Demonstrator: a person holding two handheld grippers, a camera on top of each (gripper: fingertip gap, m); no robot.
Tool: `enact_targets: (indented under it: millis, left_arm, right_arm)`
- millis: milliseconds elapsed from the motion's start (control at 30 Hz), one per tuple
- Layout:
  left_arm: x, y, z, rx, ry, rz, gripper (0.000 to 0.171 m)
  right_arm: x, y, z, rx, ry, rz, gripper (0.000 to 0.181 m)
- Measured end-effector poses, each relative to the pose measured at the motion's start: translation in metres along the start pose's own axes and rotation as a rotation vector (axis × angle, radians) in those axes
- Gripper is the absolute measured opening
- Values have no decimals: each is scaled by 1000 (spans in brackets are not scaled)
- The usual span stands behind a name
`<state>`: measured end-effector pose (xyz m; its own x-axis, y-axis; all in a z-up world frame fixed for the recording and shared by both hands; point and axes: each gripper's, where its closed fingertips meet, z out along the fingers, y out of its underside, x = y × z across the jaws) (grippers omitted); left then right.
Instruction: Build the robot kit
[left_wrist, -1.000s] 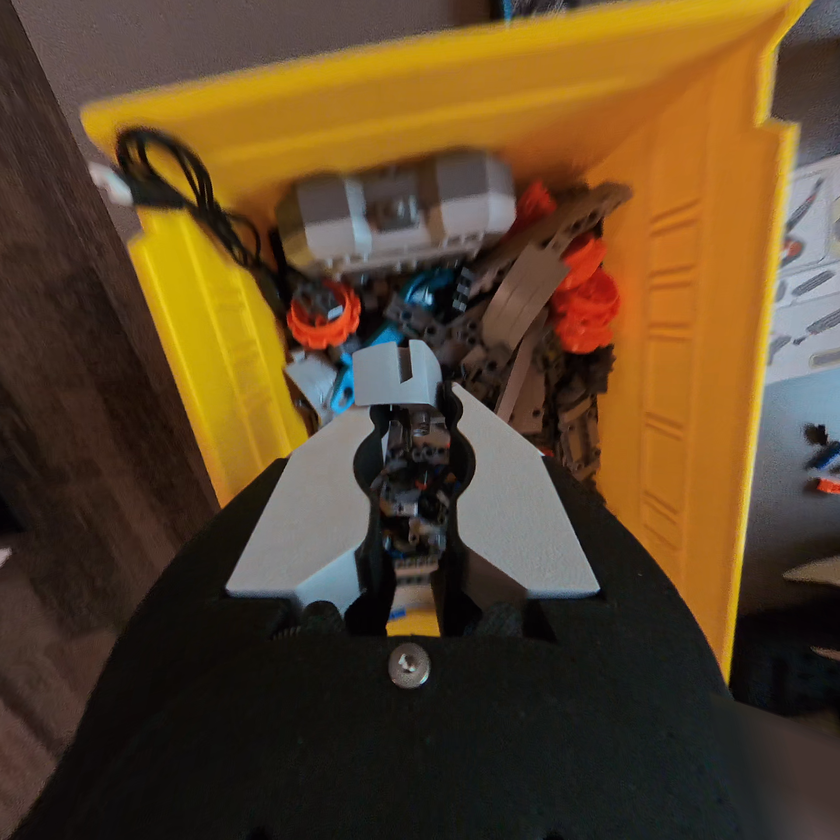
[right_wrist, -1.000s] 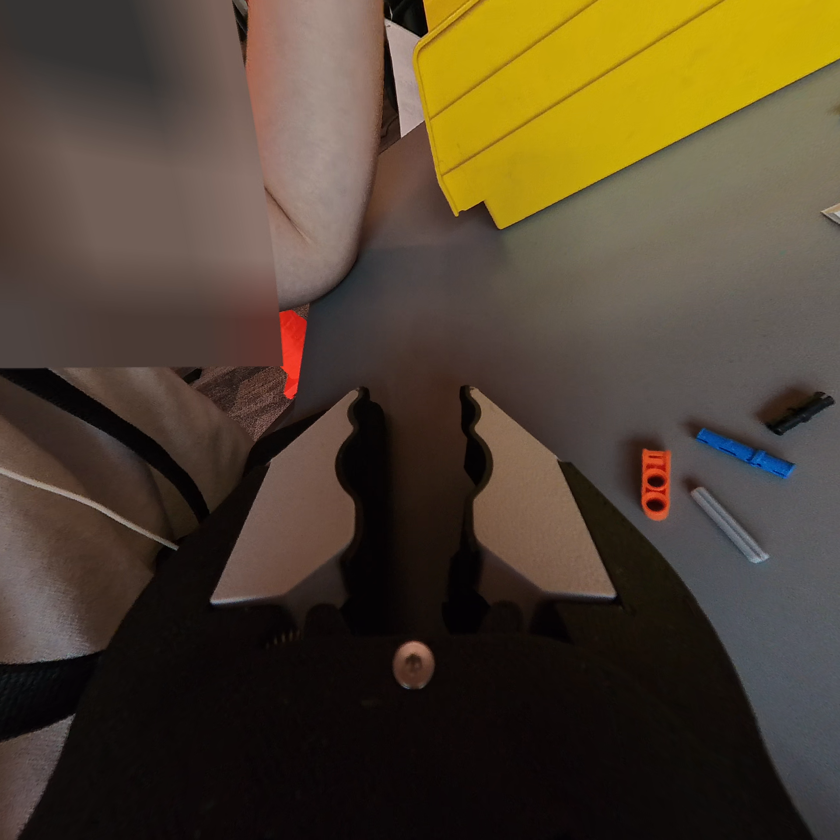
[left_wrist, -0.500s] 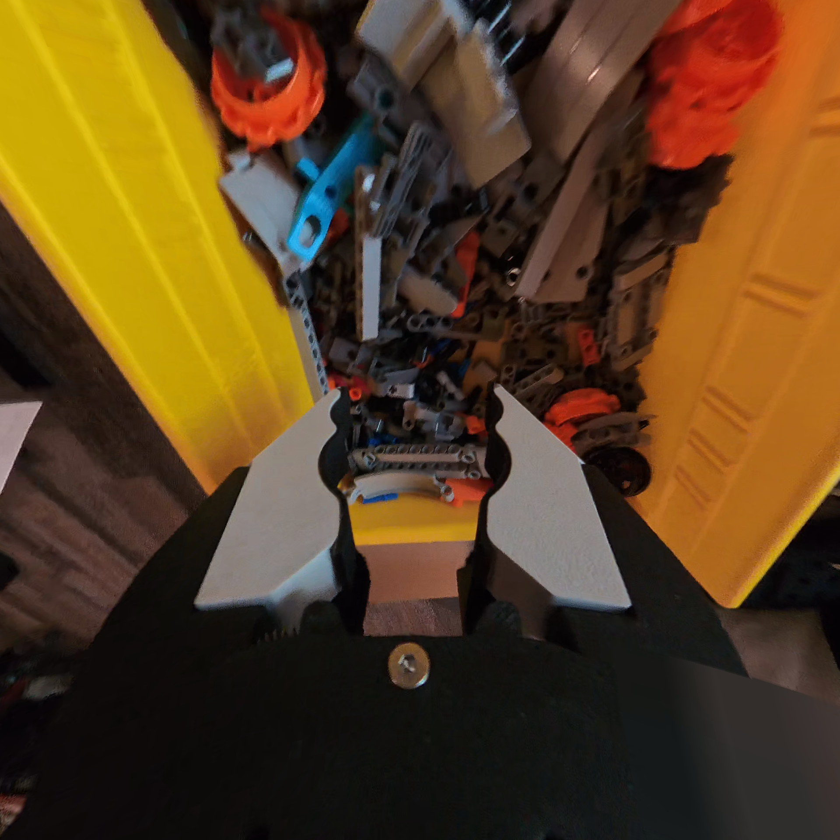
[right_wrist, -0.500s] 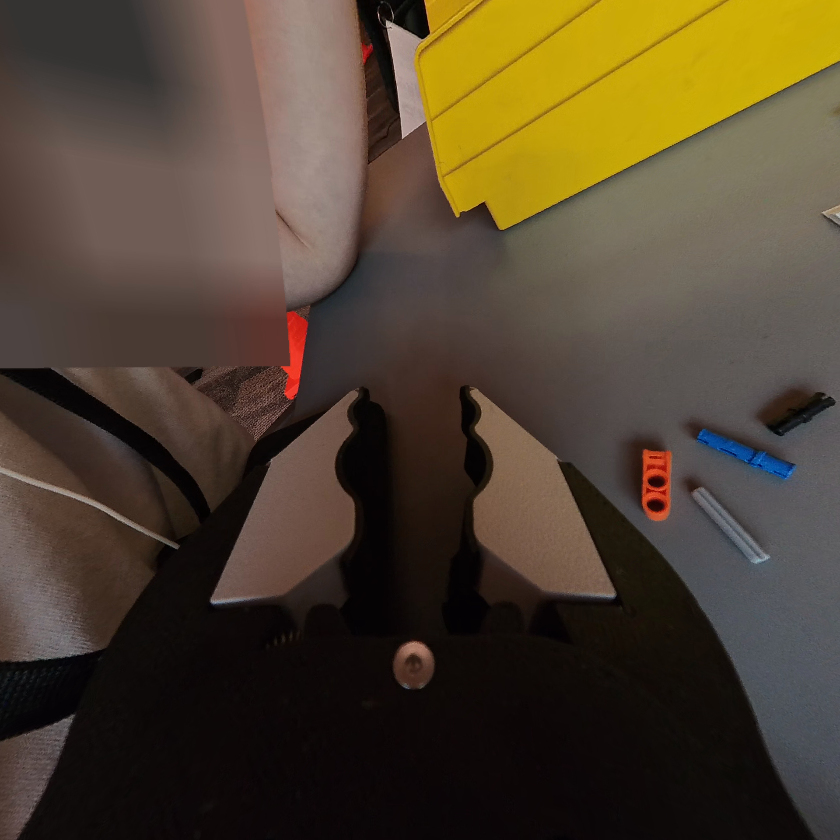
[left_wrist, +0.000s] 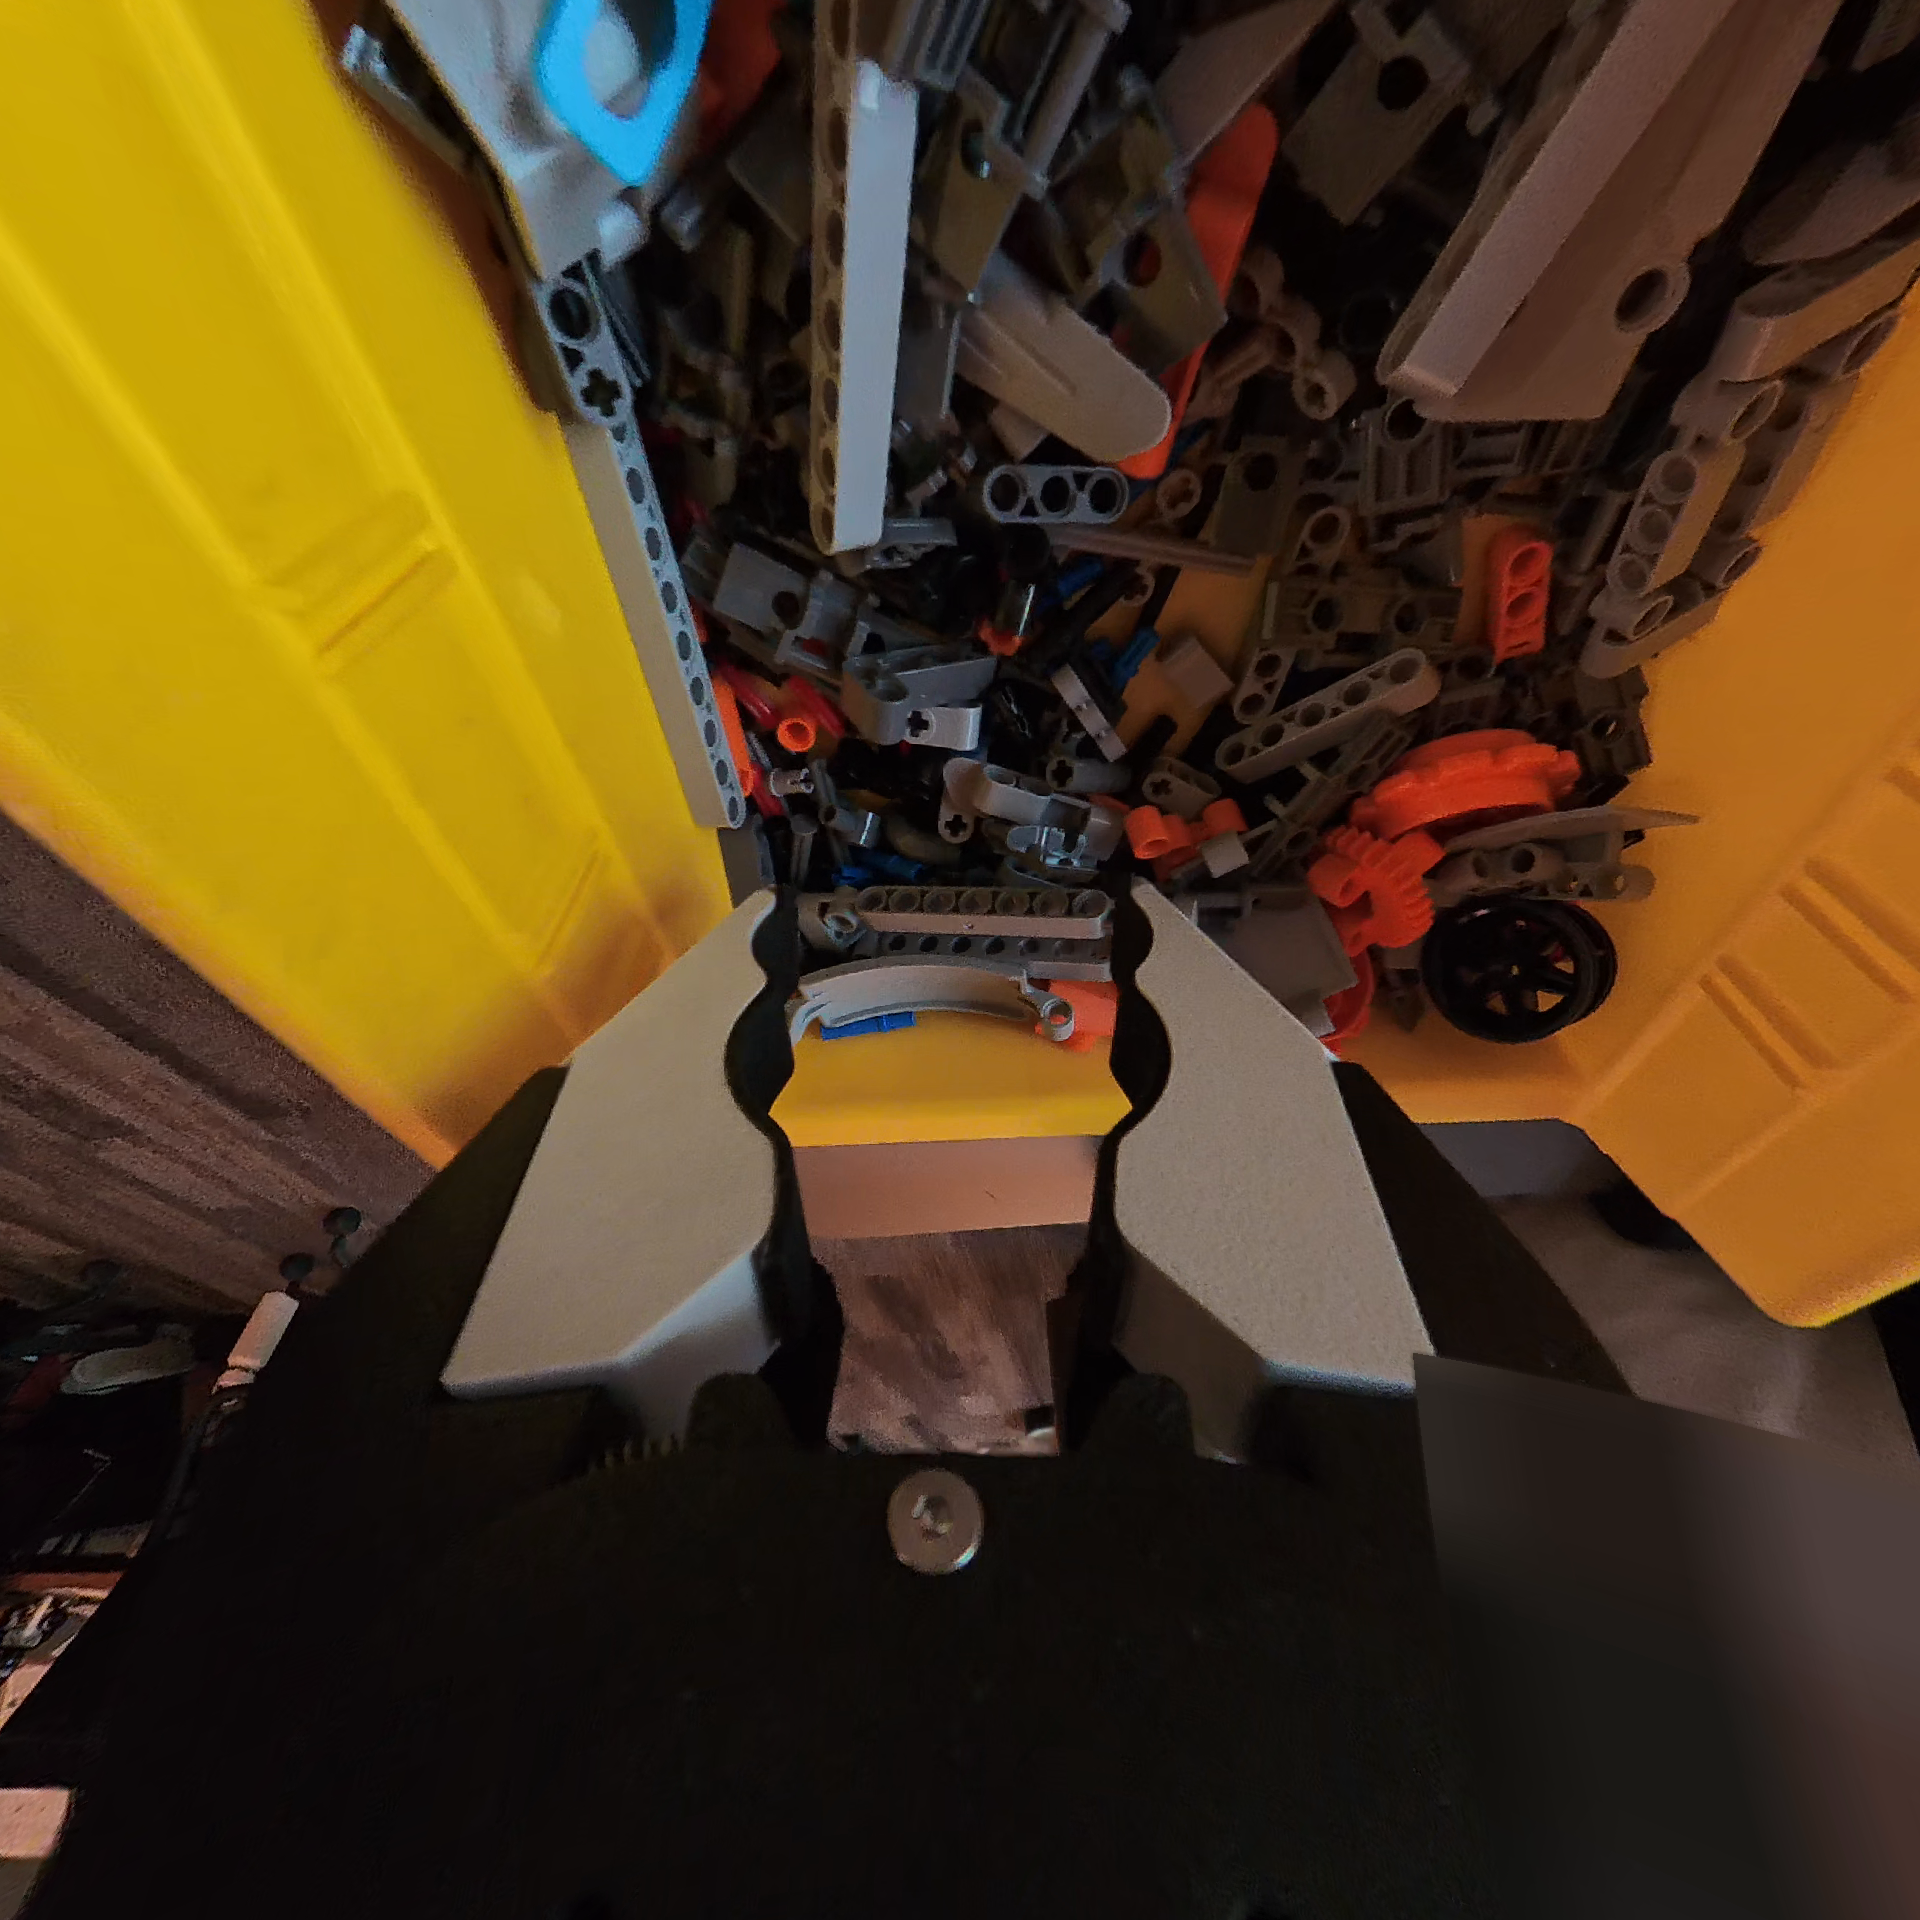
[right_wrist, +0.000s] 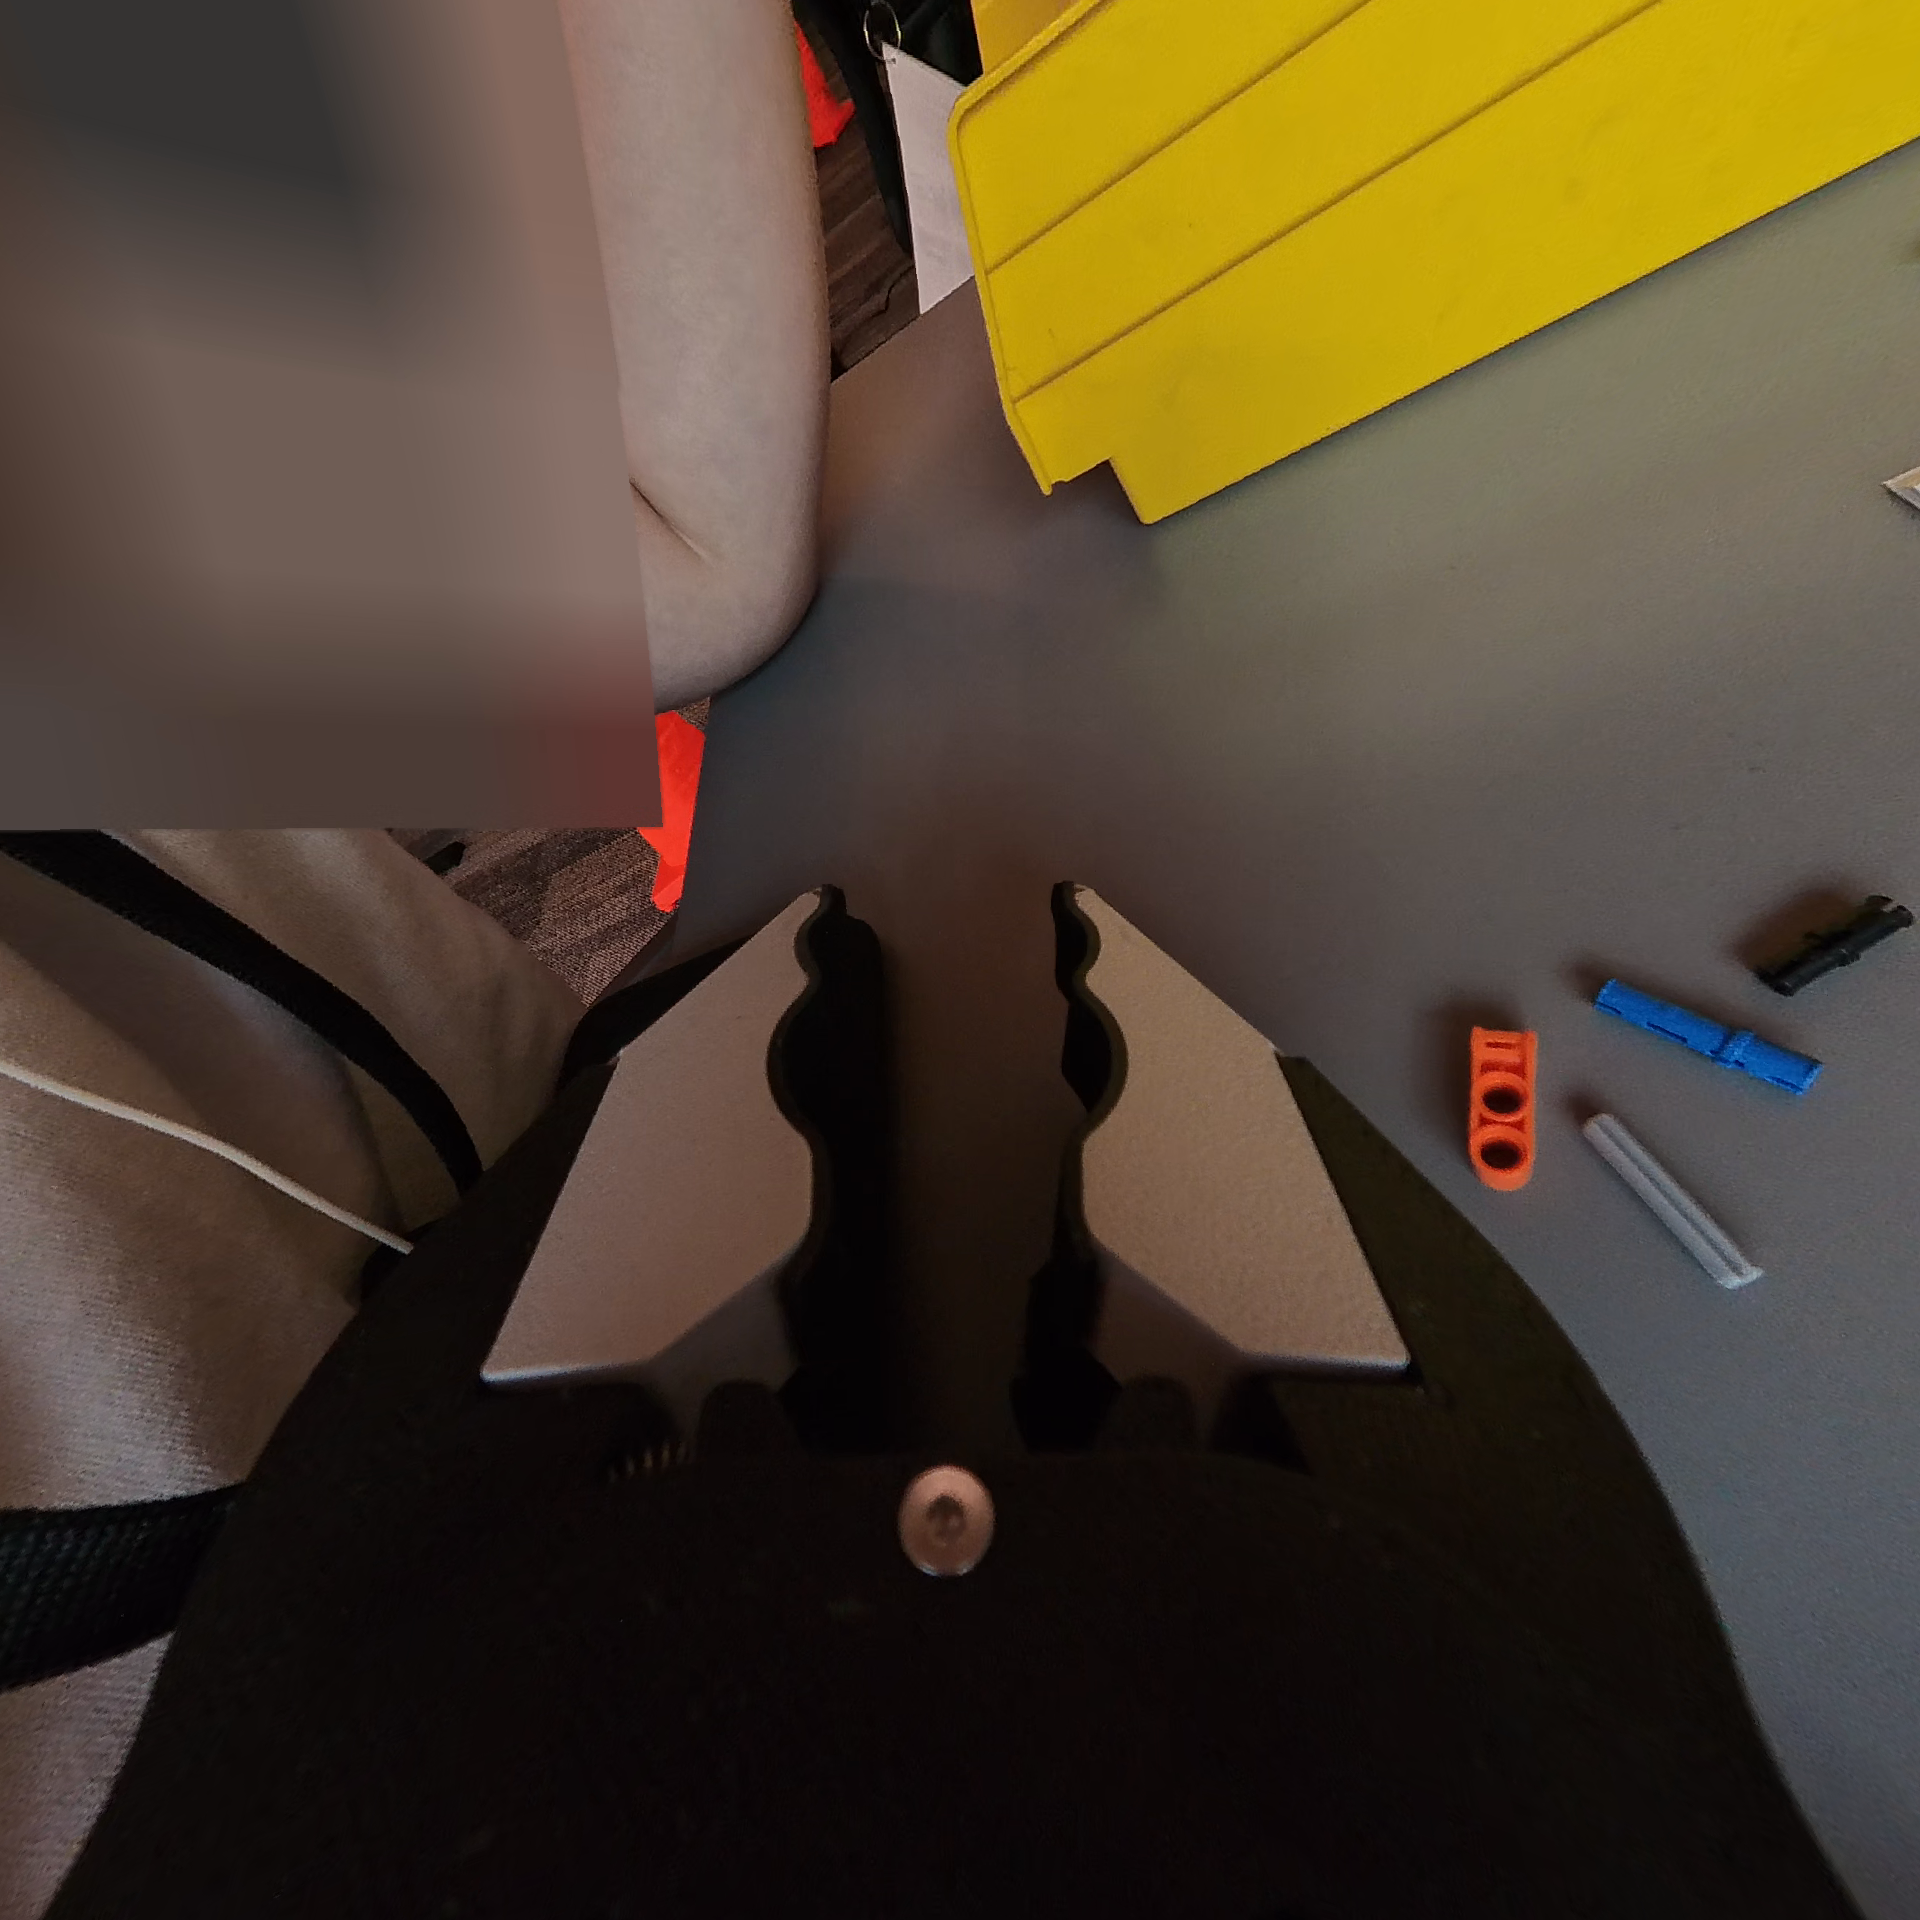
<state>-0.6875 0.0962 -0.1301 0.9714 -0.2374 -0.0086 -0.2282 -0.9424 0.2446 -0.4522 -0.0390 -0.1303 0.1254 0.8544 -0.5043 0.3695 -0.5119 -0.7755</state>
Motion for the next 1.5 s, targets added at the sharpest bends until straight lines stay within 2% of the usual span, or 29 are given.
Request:
enact_targets:
  millis: [167,300,500,600,733,1000,1067,1333,1500]
  left_arm:
    - [8,-6,9,-42,25,13,60]
    - [7,-2,22,-133,5,13,60]
    - [6,2,31,-209,-21,29,51]
    - [8,7,31,-234,-1,52,32]
    - [9,7,29,-219,9,66,31]
    - [7,-5,10,-71,28,68,30]
    - [3,-13,2,-11,19,46,30]
    - [10,-54,-24,215,131,-11,29]
    - [21,-68,-26,250,182,18,29]
  right_arm:
    - [0,0,0,0,0,0,40]
    - [0,0,0,1,-2,3,41]
    - [0,0,0,1,-3,4,40]
    - [0,0,0,1,-4,4,41]
    - [0,0,0,0,-5,4,41]
    - [0,1,0,-4,-5,5,41]
    - [0,1,0,-4,-5,4,41]
    - [0,1,0,-11,-4,1,41]
    - [0,2,1,-14,-5,1,41]
